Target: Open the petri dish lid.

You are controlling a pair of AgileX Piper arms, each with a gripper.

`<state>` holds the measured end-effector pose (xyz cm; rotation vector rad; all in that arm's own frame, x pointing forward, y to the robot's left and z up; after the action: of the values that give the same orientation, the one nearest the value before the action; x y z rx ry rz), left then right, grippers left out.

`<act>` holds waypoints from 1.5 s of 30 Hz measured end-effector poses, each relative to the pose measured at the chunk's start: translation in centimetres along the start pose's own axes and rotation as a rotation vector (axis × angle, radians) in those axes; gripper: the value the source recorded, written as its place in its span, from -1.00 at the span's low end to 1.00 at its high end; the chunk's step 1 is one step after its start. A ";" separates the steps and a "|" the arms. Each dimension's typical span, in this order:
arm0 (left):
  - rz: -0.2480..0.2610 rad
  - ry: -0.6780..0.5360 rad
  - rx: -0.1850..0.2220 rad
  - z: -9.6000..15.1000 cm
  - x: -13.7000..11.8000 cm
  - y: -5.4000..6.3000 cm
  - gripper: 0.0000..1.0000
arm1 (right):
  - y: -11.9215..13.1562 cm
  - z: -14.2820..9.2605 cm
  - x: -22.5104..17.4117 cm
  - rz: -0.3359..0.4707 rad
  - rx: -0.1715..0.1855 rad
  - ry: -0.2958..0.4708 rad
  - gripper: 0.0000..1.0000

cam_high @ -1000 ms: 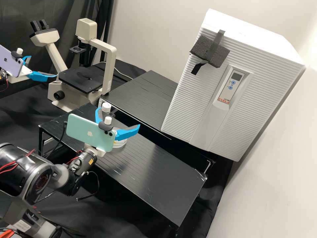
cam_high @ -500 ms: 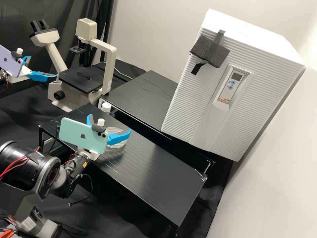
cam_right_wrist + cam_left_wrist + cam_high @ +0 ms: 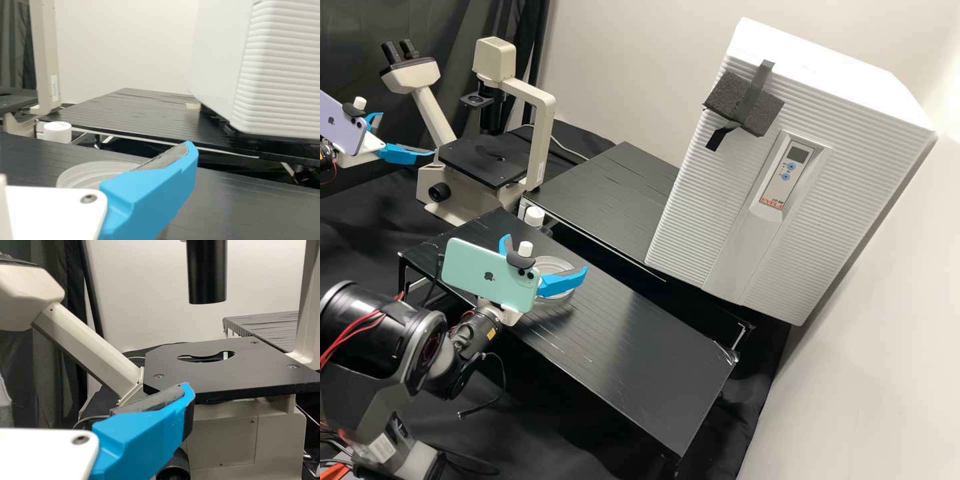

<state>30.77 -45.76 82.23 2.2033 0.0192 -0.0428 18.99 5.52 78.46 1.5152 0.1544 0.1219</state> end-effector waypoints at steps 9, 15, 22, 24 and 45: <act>0.000 0.000 0.000 0.0 0.0 0.0 1.00 | -0.4 0.4 0.1 -0.015 -0.004 -0.028 1.00; 0.000 0.000 0.000 0.0 0.0 0.0 1.00 | -0.4 0.5 0.2 -0.018 -0.005 -0.030 -1.00; 0.000 0.000 0.000 0.0 0.0 0.0 1.00 | -0.4 0.5 0.2 -0.018 -0.005 -0.030 -1.00; 0.000 0.000 0.000 0.0 0.0 0.0 1.00 | -0.4 0.5 0.2 -0.018 -0.005 -0.030 -1.00; 0.000 0.000 0.000 0.0 0.0 0.0 1.00 | -0.6 0.5 0.5 -0.021 -0.032 -0.035 -1.00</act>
<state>30.77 -45.76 82.23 2.2033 0.0192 -0.0428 19.56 5.11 77.84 1.4823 0.1401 0.0804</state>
